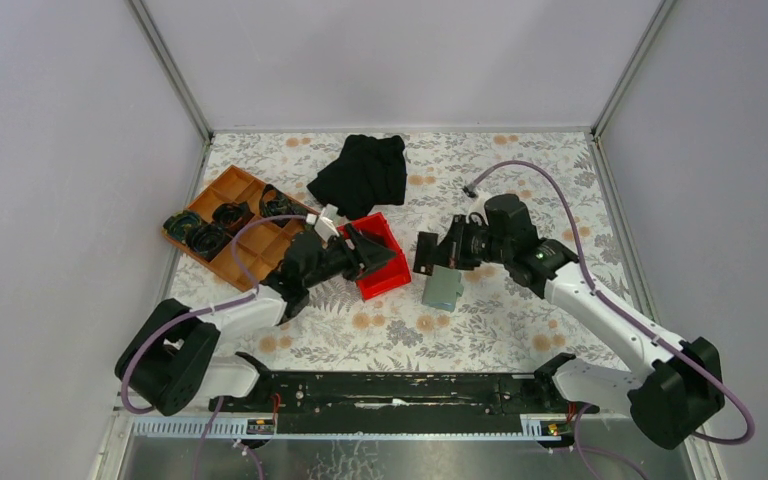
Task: Put the credit cards into the card holder
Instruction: Pick up the credit card from the storage box, then open the card holder at the center of the board.
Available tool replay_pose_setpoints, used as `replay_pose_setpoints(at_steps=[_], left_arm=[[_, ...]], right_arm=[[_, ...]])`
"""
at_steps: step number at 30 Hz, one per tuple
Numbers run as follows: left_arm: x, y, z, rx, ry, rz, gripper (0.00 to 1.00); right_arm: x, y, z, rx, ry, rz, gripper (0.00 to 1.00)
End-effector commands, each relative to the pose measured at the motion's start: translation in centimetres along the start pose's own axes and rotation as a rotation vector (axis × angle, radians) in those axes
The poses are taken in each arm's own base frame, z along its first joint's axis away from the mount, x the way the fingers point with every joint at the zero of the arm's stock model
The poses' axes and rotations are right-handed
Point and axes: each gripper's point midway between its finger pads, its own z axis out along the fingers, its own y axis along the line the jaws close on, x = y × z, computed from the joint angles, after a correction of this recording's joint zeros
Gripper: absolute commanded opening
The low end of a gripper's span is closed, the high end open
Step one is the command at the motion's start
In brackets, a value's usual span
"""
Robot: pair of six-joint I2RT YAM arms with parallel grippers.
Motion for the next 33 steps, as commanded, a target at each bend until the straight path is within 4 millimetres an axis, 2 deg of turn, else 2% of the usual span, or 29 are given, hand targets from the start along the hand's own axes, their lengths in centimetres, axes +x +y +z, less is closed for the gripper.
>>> replay_pose_setpoints(at_steps=[1,6,9,14,19,23,27,33], left_arm=[[0.9,1.2,1.2,-0.131,0.003,0.131,0.61],[4.3,2.1,2.7,-0.207,0.091,0.211,0.57],[5.9,2.6,3.2,-0.252,0.136,0.259,0.55],[7.9,3.7,3.8,-0.318,0.194,0.335,0.5],[9.4,5.0,4.7,-0.392,0.232,0.395,0.47],[10.0,6.6,5.1,-0.465,0.245,0.427,0.46],[9.7,8.4,4.8,-0.542,0.222,0.44,0.46],[9.2,9.6,4.7,-0.586,0.188,0.445,0.47]], right_arm=[[0.7,-4.9,-2.8,0.299,0.003,-0.034,0.0],[2.3,-7.7,-4.7,0.46,0.025,-0.002,0.0],[4.0,-9.0,-5.7,0.52,0.086,0.013,0.0],[6.2,-9.7,-7.1,0.56,0.149,0.039,0.0],[8.3,-10.1,-7.7,0.561,0.222,0.06,0.0],[9.7,-10.4,-7.5,0.553,0.266,0.073,0.0],[10.6,-10.8,-6.7,0.554,0.295,0.074,0.0],[11.2,-11.3,-5.4,0.552,0.312,0.074,0.0]])
